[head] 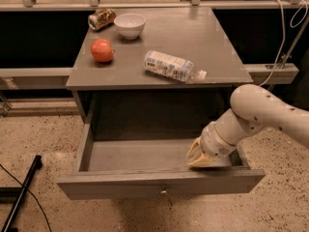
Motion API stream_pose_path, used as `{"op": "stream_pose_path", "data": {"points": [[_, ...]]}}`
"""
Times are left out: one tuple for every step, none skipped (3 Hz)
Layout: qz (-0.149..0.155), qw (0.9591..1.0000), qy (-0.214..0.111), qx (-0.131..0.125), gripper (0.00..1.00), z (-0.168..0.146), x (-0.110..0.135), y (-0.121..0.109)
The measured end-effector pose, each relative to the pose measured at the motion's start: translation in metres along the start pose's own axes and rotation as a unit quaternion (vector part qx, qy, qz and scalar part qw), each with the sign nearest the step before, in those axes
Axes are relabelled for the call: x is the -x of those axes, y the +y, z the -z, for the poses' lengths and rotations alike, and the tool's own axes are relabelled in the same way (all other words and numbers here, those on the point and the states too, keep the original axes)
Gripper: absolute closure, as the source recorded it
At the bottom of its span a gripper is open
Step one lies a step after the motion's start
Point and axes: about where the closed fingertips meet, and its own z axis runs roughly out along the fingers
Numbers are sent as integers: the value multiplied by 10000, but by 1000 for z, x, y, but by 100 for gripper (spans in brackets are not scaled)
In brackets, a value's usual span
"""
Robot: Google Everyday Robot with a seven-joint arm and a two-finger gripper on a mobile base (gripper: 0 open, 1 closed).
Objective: Open top drawer
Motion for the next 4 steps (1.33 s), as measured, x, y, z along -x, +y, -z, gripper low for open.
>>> {"op": "stream_pose_path", "data": {"points": [[644, 9961, -333, -508, 88, 41, 18, -9], [1189, 9840, -424, -1260, 86, 98, 33, -18], [1317, 9809, -415, -1370, 71, 106, 33, -18], [1317, 9809, -415, -1370, 47, 106, 33, -18]]}}
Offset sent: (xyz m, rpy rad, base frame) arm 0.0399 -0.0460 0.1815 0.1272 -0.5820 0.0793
